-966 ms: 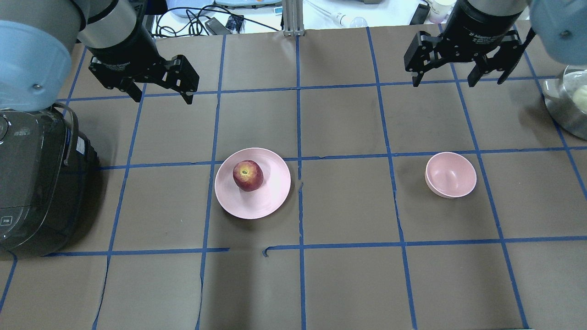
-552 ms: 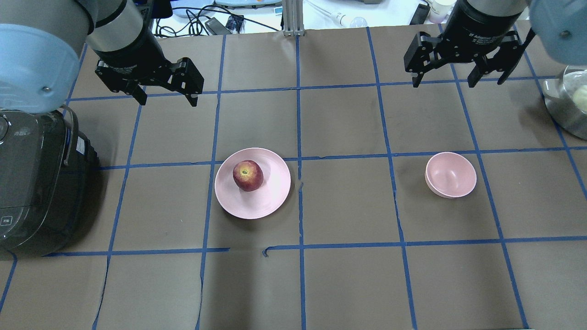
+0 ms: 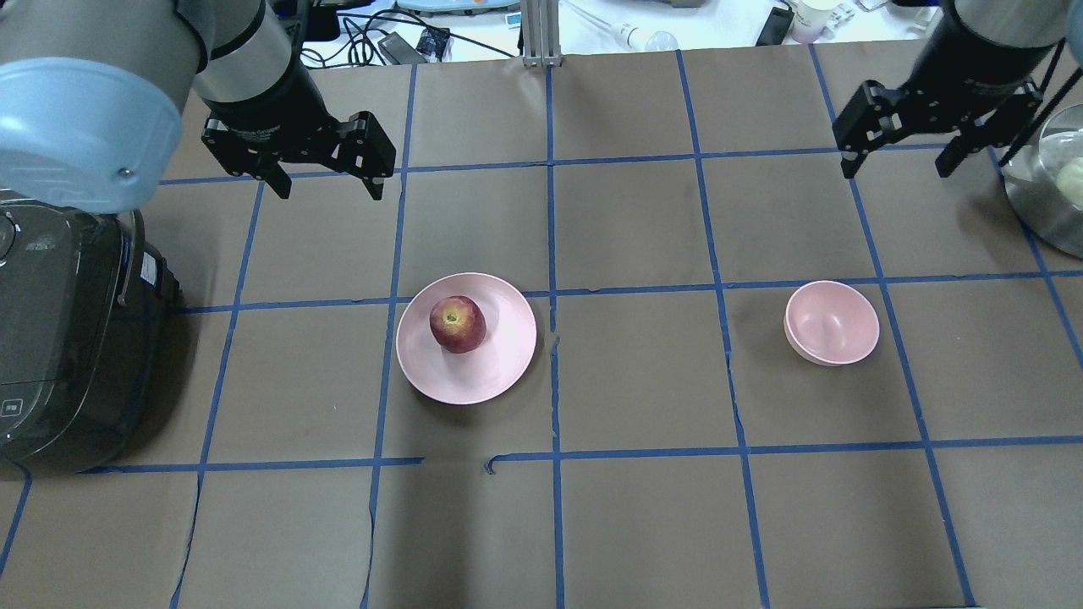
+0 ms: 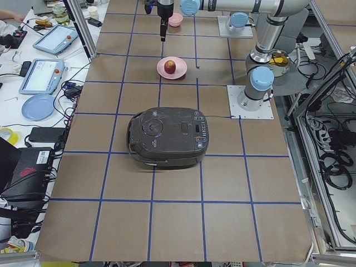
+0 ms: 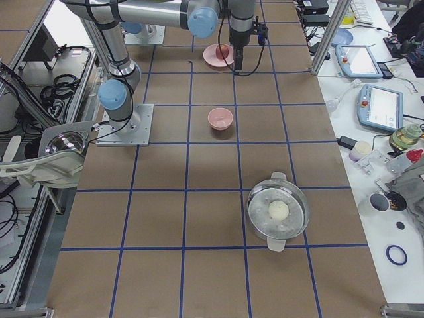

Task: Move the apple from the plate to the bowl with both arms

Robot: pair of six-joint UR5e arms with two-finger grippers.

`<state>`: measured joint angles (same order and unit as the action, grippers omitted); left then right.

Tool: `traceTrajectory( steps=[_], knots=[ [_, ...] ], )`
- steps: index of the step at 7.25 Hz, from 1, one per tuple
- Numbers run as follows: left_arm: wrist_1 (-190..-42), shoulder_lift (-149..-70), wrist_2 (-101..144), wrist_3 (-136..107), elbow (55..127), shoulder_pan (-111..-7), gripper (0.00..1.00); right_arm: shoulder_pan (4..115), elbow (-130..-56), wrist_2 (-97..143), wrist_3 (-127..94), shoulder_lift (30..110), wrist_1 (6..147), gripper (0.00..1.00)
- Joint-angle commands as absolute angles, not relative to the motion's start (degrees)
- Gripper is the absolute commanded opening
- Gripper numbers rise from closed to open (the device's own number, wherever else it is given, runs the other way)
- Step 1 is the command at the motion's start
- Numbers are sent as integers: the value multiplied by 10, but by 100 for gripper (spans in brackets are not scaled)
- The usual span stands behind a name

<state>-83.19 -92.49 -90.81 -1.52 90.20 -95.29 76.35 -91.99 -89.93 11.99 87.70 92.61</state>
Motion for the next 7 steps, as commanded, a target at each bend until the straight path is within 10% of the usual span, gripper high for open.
traceTrajectory(
  steps=[1, 5, 7],
  knots=[
    [-778, -948, -907, -34, 938, -974, 100, 709, -1051, -899, 186, 872, 1051, 100],
    [-588, -1017, -888, -52, 1061, -1005, 100, 660, -1245, -883, 243, 808, 1308, 88],
    [-585, -1053, -896, -69, 1063, -1033, 100, 660, -1245, -886, 244, 800, 1310, 31]
  ],
)
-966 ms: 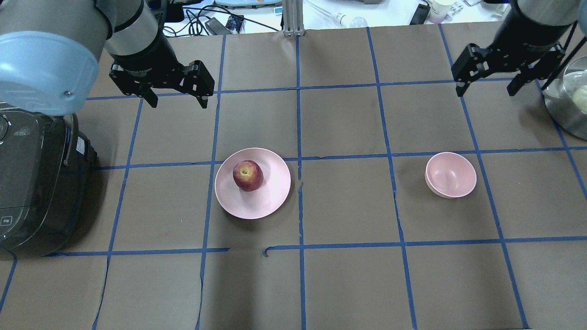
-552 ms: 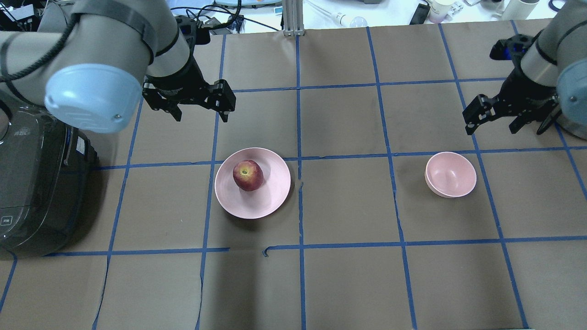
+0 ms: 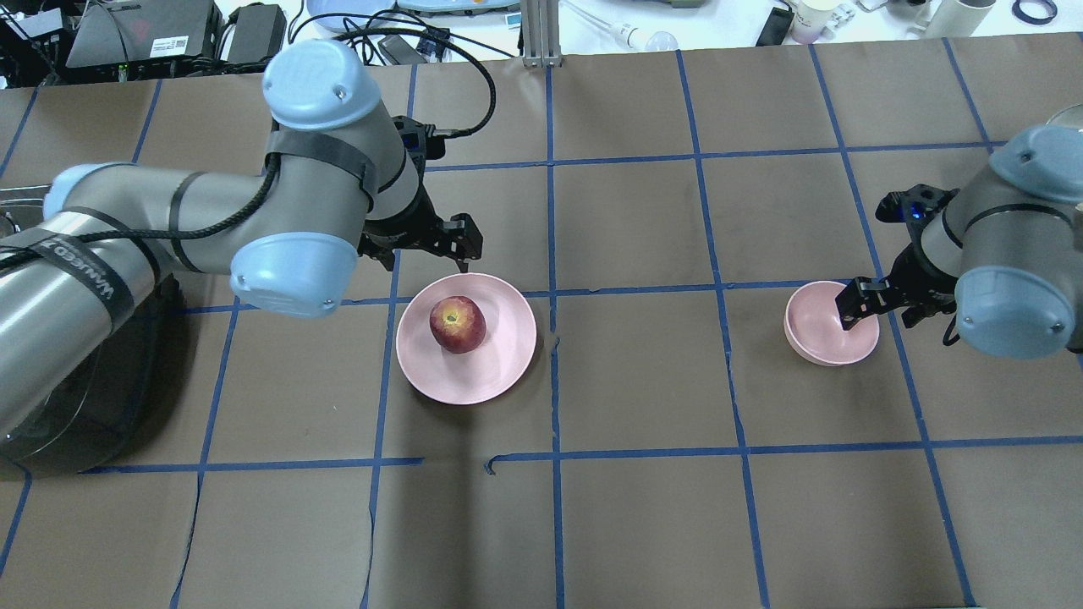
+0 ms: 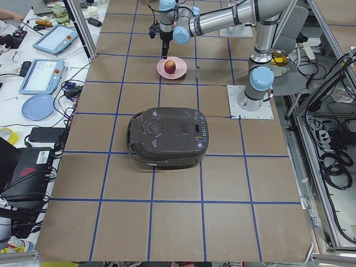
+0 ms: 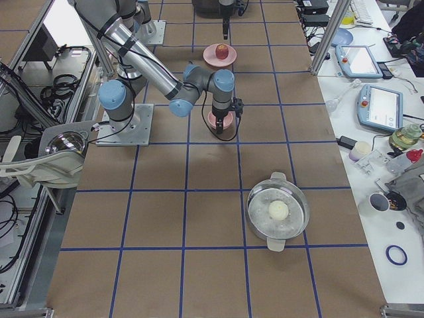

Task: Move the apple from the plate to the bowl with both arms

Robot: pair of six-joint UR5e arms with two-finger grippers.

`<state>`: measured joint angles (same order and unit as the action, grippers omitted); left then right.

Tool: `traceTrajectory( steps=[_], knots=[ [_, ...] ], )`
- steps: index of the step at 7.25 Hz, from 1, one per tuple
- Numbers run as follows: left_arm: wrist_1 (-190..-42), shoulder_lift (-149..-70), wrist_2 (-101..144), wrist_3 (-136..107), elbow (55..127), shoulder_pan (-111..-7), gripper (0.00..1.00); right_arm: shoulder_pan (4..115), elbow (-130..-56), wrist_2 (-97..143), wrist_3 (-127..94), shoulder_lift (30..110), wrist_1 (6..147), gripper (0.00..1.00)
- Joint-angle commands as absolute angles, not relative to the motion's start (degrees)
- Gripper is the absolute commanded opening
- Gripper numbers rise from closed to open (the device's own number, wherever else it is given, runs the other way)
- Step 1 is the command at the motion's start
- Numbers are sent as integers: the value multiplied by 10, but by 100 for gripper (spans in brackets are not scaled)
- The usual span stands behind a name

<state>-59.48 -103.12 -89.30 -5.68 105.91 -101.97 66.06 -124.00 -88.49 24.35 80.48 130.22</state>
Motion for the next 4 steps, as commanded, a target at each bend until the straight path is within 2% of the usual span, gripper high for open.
traceTrajectory(
  steps=[1, 4],
  knots=[
    [-575, -1062, -897, -84, 1063, -1033, 100, 660, -1245, -888, 243, 801, 1310, 0],
    [-569, -1101, -943, -86, 1064, -1033, 100, 667, -1231, -884, 233, 802, 1305, 0]
  ],
)
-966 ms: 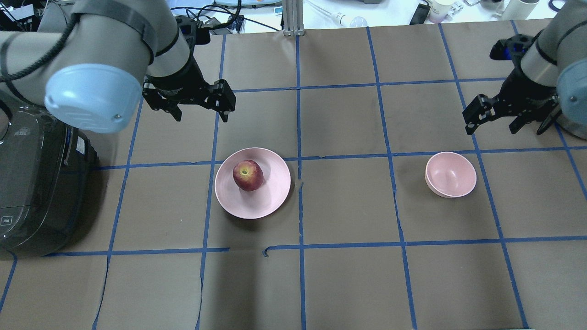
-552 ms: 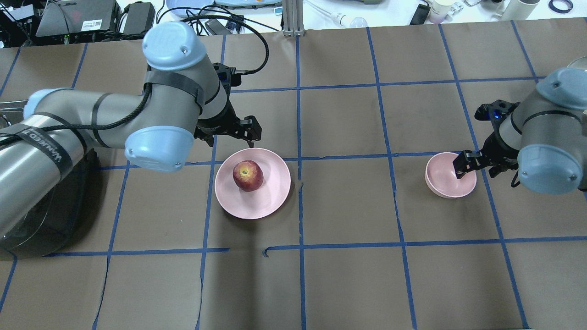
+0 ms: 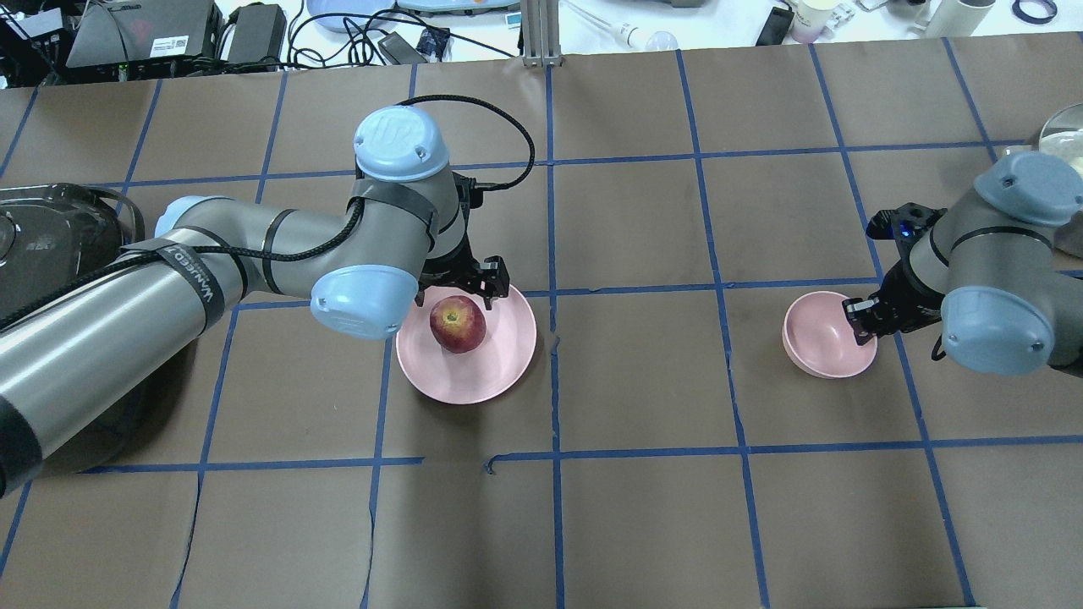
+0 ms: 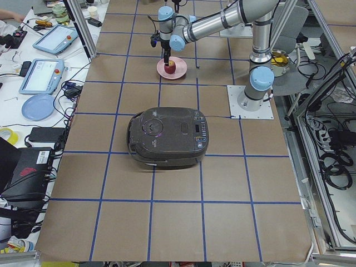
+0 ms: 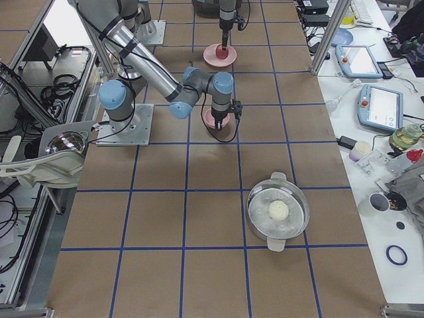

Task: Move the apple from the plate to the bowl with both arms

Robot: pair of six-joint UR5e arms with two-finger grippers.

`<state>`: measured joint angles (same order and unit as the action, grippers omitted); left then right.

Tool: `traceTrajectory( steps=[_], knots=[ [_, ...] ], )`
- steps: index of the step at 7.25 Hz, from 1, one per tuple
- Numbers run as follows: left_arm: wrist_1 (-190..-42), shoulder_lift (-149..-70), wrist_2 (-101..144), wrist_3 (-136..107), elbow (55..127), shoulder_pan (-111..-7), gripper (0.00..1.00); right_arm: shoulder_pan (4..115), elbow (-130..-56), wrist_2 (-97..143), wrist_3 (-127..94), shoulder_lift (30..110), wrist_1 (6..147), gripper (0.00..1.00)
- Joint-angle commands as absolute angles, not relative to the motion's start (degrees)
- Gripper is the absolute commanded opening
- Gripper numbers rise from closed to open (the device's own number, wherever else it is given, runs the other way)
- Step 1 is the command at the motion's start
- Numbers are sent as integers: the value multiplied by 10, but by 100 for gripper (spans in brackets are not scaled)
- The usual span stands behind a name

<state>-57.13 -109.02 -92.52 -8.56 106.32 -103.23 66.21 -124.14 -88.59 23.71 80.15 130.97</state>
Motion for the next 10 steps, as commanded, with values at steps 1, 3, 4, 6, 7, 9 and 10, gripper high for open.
traceTrajectory(
  steps=[1, 3, 4, 6, 7, 9, 10],
  knots=[
    [-566, -1106, -945, -85, 1063, -1033, 100, 681, -1202, -882, 216, 802, 1288, 0],
    [-567, -1111, -942, -87, 1066, -1033, 99, 754, -1147, -879, 121, 798, 1235, 0],
    [-566, -1118, -939, -89, 1066, -1032, 99, 796, -1138, -866, 60, 786, 1237, 0],
    [-565, -1128, -924, -89, 1066, -1033, 94, 875, -1129, -823, -22, 752, 1251, 0],
    [-566, -1129, -924, -89, 1066, -1033, 73, 901, -1130, -814, -26, 735, 1280, 0],
    [-567, -1129, -924, -88, 1066, -1033, 37, 909, -1136, -808, -27, 725, 1281, 5],
    [-569, -1127, -921, -90, 1065, -1032, 27, 909, -1143, -805, -24, 725, 1280, 36]
  ],
)
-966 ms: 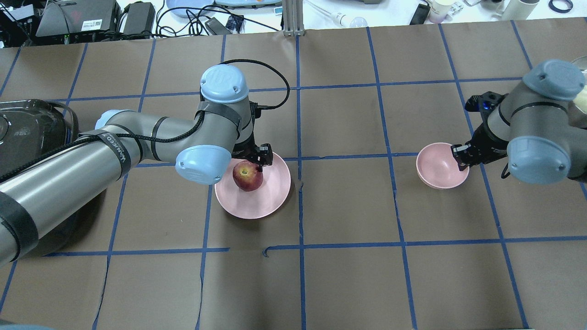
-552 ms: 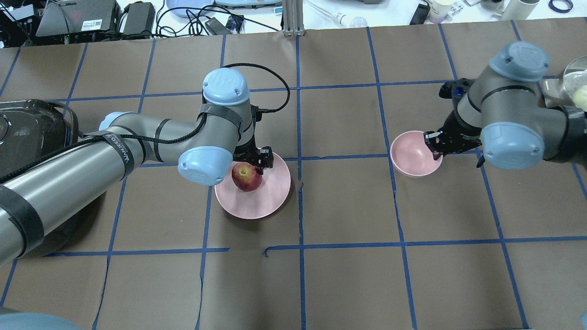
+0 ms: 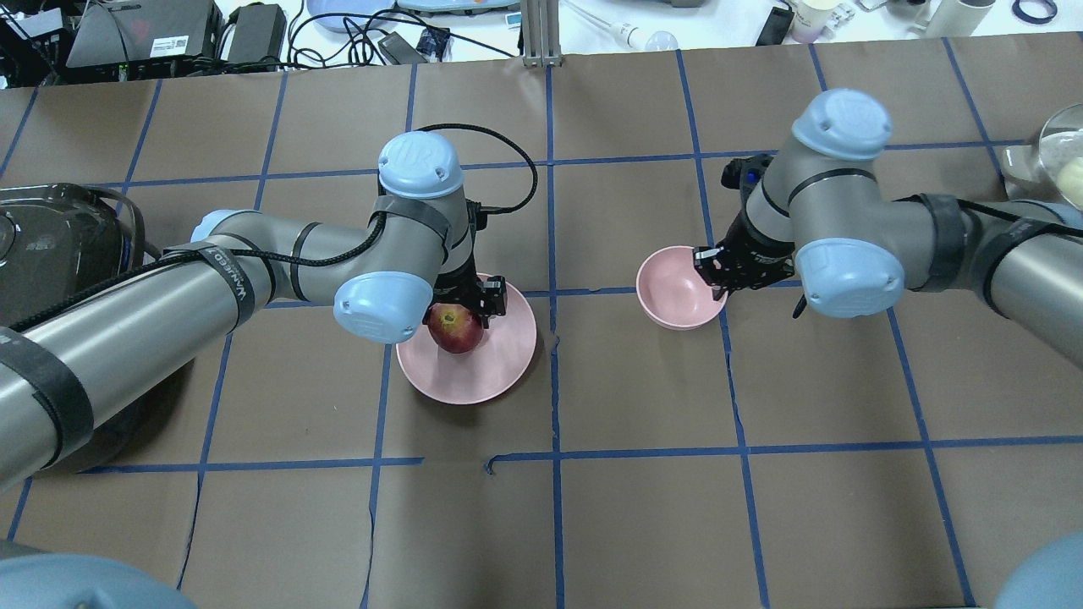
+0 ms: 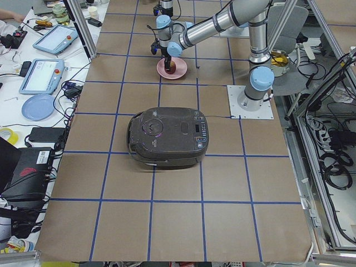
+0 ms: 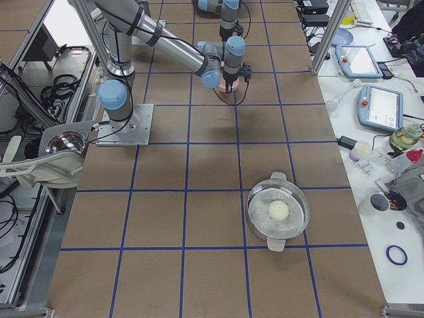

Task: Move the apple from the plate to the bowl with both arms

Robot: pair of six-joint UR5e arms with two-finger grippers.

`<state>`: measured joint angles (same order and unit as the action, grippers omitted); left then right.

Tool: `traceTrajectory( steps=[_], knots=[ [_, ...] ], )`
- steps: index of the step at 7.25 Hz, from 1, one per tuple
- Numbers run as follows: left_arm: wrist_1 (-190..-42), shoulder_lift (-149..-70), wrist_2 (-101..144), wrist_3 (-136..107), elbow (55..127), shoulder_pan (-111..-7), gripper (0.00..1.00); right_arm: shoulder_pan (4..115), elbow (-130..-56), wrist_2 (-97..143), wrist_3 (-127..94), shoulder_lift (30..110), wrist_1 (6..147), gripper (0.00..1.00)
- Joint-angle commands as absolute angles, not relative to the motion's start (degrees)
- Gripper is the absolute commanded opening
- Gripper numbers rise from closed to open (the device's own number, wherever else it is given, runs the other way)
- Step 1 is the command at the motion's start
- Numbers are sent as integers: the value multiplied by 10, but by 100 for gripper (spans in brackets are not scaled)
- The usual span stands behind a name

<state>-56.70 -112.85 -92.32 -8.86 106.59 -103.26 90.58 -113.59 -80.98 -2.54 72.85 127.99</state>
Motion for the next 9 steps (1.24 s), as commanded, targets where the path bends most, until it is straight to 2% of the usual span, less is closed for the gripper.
traceTrajectory(
  steps=[1, 3, 5, 7, 8, 9],
  knots=[
    [-576, -1118, -925, -91, 1066, -1031, 14, 908, -1143, -806, -21, 725, 1280, 99],
    [-575, -1107, -904, -91, 1059, -1030, 12, 902, -1110, -825, -21, 740, 1265, 100],
    [-615, -1086, -879, -108, 1013, -1037, 12, 892, -1002, -907, -19, 779, 1115, 100],
    [-632, -1059, -813, -167, 1002, -1055, 11, 890, -849, -928, -20, 815, 923, 100],
    [-624, -1063, -816, -206, 997, -1079, 8, 892, -812, -928, -20, 834, 885, 100],
    [-615, -1069, -816, -239, 984, -1106, 8, 897, -815, -925, -25, 852, 890, 100]
  ],
)
